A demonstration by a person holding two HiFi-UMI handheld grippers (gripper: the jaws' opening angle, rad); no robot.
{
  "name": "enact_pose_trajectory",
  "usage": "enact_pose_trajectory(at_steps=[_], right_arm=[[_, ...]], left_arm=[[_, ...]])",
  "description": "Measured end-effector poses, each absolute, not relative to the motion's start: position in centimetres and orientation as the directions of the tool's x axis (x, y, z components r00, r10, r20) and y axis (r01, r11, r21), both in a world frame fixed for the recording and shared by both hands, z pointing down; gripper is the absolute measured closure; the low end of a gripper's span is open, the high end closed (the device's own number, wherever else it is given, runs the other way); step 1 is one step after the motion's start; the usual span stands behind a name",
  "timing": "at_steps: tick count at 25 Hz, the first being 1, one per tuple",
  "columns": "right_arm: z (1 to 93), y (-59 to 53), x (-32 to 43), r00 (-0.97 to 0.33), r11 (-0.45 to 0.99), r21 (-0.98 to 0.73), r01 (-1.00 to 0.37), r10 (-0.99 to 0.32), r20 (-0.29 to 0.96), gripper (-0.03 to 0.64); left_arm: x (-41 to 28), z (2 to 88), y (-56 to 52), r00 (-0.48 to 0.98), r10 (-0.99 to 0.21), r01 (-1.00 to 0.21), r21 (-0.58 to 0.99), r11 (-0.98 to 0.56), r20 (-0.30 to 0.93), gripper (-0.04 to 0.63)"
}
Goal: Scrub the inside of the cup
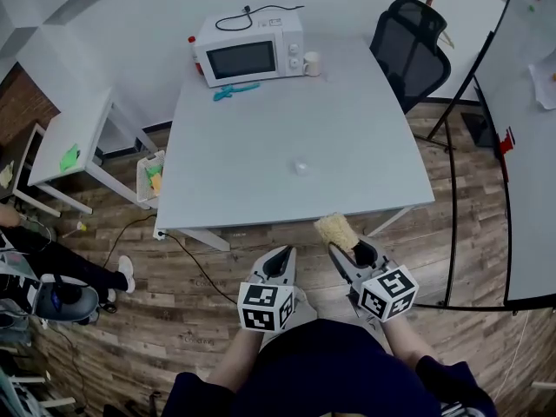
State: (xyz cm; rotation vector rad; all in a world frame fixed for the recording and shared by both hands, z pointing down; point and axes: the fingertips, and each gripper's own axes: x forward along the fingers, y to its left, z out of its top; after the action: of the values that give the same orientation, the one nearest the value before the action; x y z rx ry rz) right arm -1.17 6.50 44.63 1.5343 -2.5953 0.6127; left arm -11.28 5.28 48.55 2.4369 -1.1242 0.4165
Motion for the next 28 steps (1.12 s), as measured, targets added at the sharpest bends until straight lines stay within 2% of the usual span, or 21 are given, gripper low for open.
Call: enact_pose_trajectory(at_steps=[16, 28], right_arm=[[45.3, -2.2, -1.5, -0.425, 0.340, -0.321, -0.884, -0.871, 0.246, 0.443], [44.9, -6.8, 1.2, -0.429, 0.348, -0.318, -0.882, -0.873, 0.232, 0.443]], left_arm=[[-12.5, 49.8, -4.0, 0.647, -0.621, -0.752, 0.236, -0.615, 0.443, 0.578], [-10.6, 50.8, -8.3, 0.621, -0.641, -0.775, 0.234, -0.587, 0.451, 0.578]])
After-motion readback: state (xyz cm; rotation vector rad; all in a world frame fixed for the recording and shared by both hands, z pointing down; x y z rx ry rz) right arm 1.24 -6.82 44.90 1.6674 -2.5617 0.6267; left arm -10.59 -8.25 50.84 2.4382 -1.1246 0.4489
